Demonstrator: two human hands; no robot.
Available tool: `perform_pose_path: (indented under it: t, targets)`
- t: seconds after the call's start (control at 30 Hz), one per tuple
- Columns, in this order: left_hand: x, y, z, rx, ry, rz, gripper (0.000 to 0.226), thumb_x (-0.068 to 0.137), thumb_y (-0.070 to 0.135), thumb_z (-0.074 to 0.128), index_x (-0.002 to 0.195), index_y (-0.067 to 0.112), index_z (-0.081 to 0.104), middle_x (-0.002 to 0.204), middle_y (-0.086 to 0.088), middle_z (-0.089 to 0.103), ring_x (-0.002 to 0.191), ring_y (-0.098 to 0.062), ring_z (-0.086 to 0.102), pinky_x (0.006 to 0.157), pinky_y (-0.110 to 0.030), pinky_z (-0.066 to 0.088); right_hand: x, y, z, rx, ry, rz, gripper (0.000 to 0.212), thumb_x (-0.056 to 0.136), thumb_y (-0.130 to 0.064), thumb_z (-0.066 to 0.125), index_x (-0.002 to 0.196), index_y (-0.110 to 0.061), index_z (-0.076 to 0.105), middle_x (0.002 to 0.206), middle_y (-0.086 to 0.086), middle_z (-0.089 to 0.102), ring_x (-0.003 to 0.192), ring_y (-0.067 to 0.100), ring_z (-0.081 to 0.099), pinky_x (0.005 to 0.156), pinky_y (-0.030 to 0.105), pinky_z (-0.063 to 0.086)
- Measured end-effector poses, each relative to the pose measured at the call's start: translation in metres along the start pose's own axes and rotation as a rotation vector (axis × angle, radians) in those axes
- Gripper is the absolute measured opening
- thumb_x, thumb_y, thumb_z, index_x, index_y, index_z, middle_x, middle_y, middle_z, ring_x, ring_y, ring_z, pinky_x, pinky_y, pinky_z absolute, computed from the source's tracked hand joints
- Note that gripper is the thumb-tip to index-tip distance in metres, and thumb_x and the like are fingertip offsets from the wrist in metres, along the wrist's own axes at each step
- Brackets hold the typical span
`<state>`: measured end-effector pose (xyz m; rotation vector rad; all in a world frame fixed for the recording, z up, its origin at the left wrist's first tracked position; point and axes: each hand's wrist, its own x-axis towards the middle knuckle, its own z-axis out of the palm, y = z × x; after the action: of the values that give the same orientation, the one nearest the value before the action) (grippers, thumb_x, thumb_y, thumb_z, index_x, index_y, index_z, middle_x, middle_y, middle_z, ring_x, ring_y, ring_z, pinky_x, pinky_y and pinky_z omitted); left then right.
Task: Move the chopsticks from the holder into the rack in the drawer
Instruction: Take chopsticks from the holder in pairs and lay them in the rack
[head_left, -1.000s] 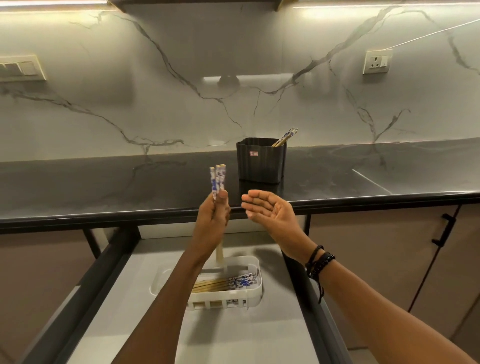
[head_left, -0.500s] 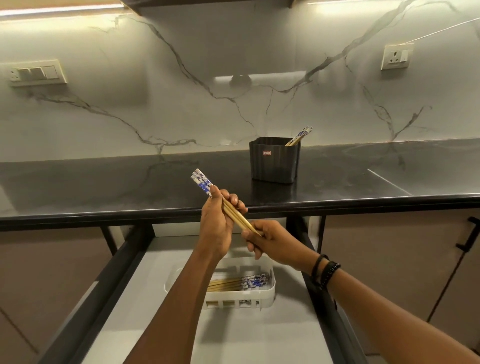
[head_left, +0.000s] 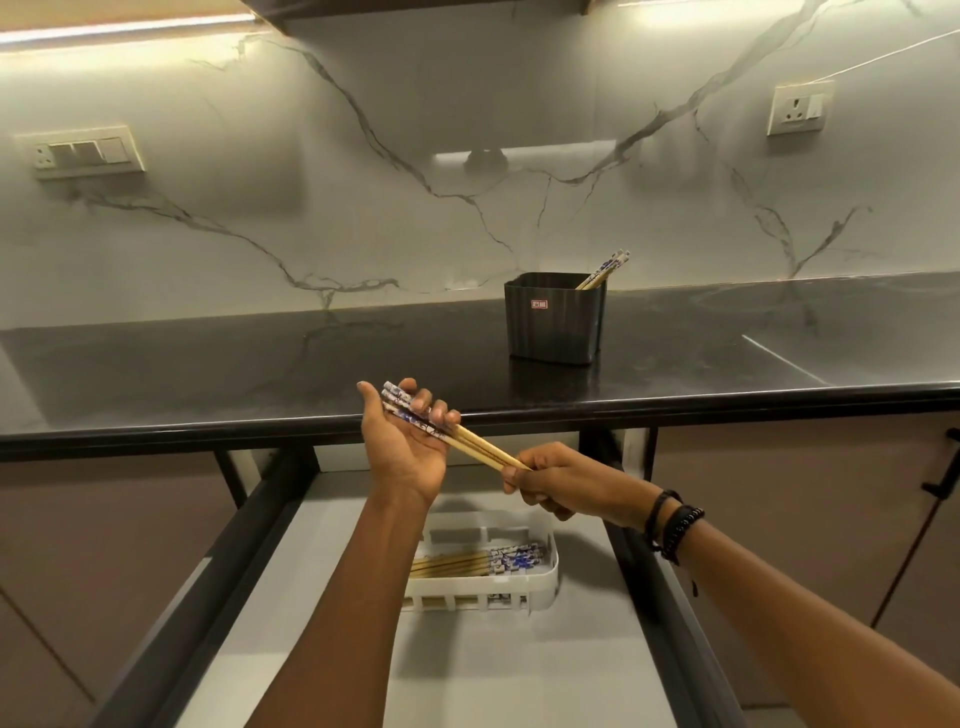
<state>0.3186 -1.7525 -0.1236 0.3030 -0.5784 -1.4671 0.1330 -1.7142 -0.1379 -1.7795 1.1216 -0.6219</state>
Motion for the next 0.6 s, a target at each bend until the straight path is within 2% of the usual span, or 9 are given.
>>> perform_pose_path:
  t: [0.13, 0.23, 0.3, 0.37, 0.43, 0.53, 0.6]
  targets:
    - [0.000, 0.000, 0.001, 0.004, 0.032, -0.012, 0.050, 0.100, 0.047, 0.033, 0.061, 0.018, 0.043, 0.050, 0.003, 0.035, 0.045, -0.011, 0.031, 0.047, -0.025, 0.032, 0.000, 0.000, 0.004, -0.103, 0.042, -0.022, 0.029, 0.101, -0.032, 0.046, 0.101, -0.008, 0.063, 0.070, -0.002, 0.048, 0.054, 0.005, 0.039, 0.049, 0.013, 0.036]
    - [-0.001, 0.000, 0.000, -0.014, 0.062, -0.016, 0.054, 0.100, 0.053, 0.029, 0.059, 0.018, 0.040, 0.051, 0.003, 0.032, 0.045, -0.012, 0.029, 0.046, -0.025, 0.029, -0.001, -0.002, 0.007, -0.139, 0.079, -0.068, 0.035, 0.100, -0.037, 0.045, 0.106, -0.006, 0.059, 0.073, -0.002, 0.050, 0.057, 0.005, 0.040, 0.048, 0.010, 0.037]
    - [-0.001, 0.001, -0.002, -0.034, 0.073, -0.022, 0.058, 0.098, 0.059, 0.025, 0.059, 0.018, 0.039, 0.052, 0.002, 0.031, 0.045, -0.012, 0.027, 0.047, -0.026, 0.028, 0.000, -0.002, 0.009, -0.161, 0.110, -0.103, 0.031, 0.101, -0.033, 0.043, 0.108, -0.006, 0.058, 0.076, 0.000, 0.050, 0.061, 0.008, 0.042, 0.053, 0.013, 0.040]
    - [0.000, 0.002, -0.003, -0.035, 0.078, -0.029, 0.057, 0.098, 0.058, 0.027, 0.059, 0.018, 0.039, 0.052, 0.002, 0.031, 0.046, -0.012, 0.028, 0.047, -0.026, 0.028, 0.001, 0.000, 0.011, -0.214, 0.146, -0.114, 0.029, 0.102, -0.028, 0.042, 0.111, -0.006, 0.059, 0.078, 0.002, 0.051, 0.068, 0.015, 0.045, 0.063, 0.023, 0.042]
    - [0.000, 0.002, -0.004, -0.028, 0.078, -0.031, 0.052, 0.099, 0.049, 0.032, 0.058, 0.018, 0.041, 0.051, 0.002, 0.033, 0.046, -0.012, 0.030, 0.049, -0.027, 0.030, 0.003, 0.003, 0.011, -0.265, 0.175, -0.116, 0.026, 0.102, -0.027, 0.042, 0.108, -0.008, 0.060, 0.077, 0.001, 0.053, 0.070, 0.016, 0.046, 0.066, 0.026, 0.042]
    - [0.001, 0.001, -0.003, -0.048, 0.081, -0.028, 0.048, 0.099, 0.040, 0.034, 0.057, 0.018, 0.042, 0.050, 0.002, 0.035, 0.046, -0.013, 0.032, 0.050, -0.028, 0.031, 0.003, 0.006, 0.010, -0.310, 0.213, -0.129, 0.019, 0.102, -0.028, 0.042, 0.100, -0.018, 0.058, 0.077, -0.003, 0.054, 0.068, 0.009, 0.047, 0.064, 0.017, 0.041]
    - [0.000, 0.000, -0.003, -0.057, 0.091, -0.020, 0.045, 0.098, 0.035, 0.033, 0.058, 0.018, 0.042, 0.050, 0.003, 0.035, 0.045, -0.012, 0.032, 0.050, -0.027, 0.031, 0.004, 0.008, 0.009, -0.340, 0.231, -0.128, 0.016, 0.102, -0.028, 0.042, 0.097, -0.021, 0.056, 0.079, -0.003, 0.055, 0.071, 0.010, 0.049, 0.067, 0.019, 0.044]
